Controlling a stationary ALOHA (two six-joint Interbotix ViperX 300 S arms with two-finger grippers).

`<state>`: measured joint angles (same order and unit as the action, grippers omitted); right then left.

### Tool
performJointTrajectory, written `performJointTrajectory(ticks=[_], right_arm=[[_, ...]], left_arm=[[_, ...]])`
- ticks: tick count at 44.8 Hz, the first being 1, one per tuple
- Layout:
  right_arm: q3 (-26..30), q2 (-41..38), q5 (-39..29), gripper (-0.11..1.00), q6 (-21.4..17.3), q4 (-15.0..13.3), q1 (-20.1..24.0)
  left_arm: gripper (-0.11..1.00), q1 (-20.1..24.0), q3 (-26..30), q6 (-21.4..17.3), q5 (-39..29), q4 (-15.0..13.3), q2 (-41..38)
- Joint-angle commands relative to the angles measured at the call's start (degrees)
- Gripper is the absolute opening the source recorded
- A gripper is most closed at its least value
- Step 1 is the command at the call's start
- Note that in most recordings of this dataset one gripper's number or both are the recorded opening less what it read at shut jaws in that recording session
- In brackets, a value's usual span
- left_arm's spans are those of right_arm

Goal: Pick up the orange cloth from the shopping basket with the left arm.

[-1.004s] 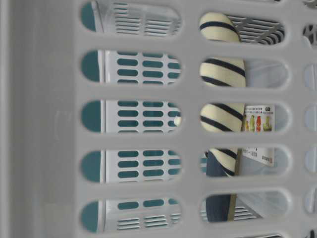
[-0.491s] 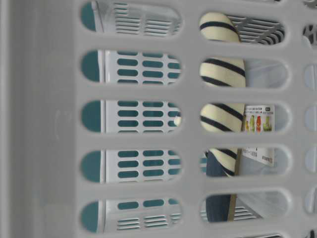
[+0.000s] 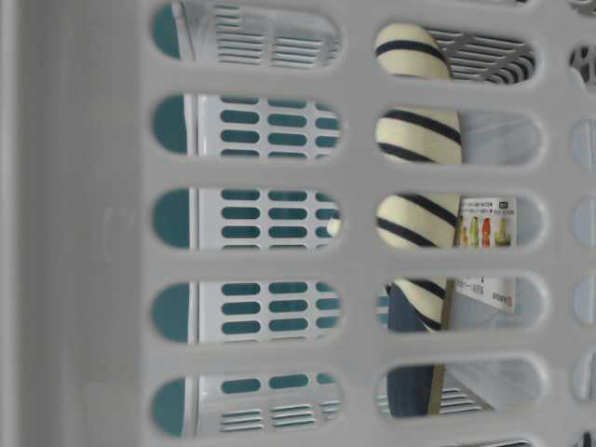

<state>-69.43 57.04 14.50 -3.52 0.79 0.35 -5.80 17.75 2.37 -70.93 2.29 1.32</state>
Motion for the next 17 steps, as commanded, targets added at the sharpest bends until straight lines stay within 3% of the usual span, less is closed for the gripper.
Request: performJointTrajectory(ticks=[1, 17], right_arm=[[0.4, -0.2, 0.1, 0.00, -0.1, 0.3, 0.1], [0.4, -0.2, -0.5, 0.00, -0.2, 0.3, 0.1]], left_arm=[[0.14, 0.0, 0.5, 0.2, 0.2, 0.2, 0.5], [0.14, 0.0, 0.5, 0.3, 0.2, 0.2, -0.1]])
